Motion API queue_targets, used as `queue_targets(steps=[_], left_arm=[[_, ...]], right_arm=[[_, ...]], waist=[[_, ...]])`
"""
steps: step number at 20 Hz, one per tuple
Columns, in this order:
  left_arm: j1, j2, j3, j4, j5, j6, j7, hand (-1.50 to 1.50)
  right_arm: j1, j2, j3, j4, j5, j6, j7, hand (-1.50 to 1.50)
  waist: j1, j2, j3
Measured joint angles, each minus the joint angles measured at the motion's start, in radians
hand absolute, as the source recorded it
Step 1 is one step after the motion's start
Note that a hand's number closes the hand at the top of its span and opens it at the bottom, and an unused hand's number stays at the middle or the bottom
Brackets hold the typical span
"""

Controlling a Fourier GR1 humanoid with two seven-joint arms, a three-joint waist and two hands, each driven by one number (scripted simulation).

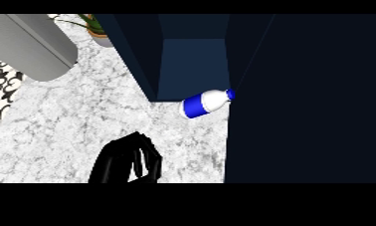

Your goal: Pick up the bottled water, place it into the cabinet and close the cabinet

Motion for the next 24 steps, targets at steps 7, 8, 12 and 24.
queue_targets(steps=[7,8,12,24], left_arm=[[0.082,0.13,0.105,-0.087,0.058,-0.074,-0.02,1.5],[0.096,0.151,0.123,-0.091,0.071,-0.095,-0.029,-1.5],[0.151,0.208,0.184,-0.139,0.139,-0.158,-0.04,-1.5],[0.29,0.365,0.399,-0.218,0.29,-0.279,-0.057,-1.5]], right_arm=[[0.016,-0.033,0.076,-0.01,0.017,0.095,-0.01,1.5],[0.013,-0.033,0.089,-0.013,0.019,0.097,-0.013,1.5],[-0.006,-0.027,0.129,-0.017,0.034,0.108,-0.022,1.5],[-0.101,-0.066,0.317,-0.028,0.081,0.103,0.04,1.5]], waist=[[-0.002,-0.004,-0.002],[-0.001,-0.004,-0.003],[0.0,-0.007,-0.004],[0.023,-0.015,-0.011]])
